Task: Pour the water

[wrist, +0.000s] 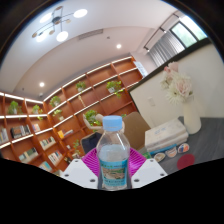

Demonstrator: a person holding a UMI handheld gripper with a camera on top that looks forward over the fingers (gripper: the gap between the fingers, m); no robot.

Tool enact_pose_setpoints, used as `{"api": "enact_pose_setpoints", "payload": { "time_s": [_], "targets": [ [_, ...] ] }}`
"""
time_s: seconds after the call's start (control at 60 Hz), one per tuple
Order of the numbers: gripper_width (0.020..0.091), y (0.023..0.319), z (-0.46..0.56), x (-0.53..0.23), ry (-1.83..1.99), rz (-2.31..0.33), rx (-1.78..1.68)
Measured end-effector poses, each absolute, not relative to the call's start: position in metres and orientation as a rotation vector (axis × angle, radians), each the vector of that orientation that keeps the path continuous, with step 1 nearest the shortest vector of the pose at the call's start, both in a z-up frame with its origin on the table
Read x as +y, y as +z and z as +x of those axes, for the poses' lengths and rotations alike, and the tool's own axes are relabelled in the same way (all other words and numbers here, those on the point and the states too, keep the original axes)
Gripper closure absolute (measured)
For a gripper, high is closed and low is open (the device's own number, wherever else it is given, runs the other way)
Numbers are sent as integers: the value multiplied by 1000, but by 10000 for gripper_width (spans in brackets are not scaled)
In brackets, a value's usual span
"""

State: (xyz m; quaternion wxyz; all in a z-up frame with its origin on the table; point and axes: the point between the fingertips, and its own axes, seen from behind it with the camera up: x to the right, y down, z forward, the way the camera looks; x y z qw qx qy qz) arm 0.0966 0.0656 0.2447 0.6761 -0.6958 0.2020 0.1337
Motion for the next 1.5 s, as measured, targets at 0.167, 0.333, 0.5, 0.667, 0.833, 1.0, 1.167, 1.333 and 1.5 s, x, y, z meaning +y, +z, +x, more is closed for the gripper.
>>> {"api": "enact_pose_setpoints", "payload": {
  "time_s": [0.167,0.333,0.5,0.667,0.833,1.0,1.167,1.333,1.5],
  "targets": [
    [771,228,177,65,-113,-1644,345],
    [772,182,256,65,-286,-1716,409],
    [773,131,305,73,-353,-1745,436],
    [772,101,320,82,-342,-1737,440],
    [739,92,319,79,-320,-1712,443],
    [636,89,315,79,-332,-1741,417],
    [340,85,300,73,-240,-1794,360],
    [246,87,280,35,-224,-1805,335],
    [245,92,253,-24,-245,-1850,246]
  ]
}}
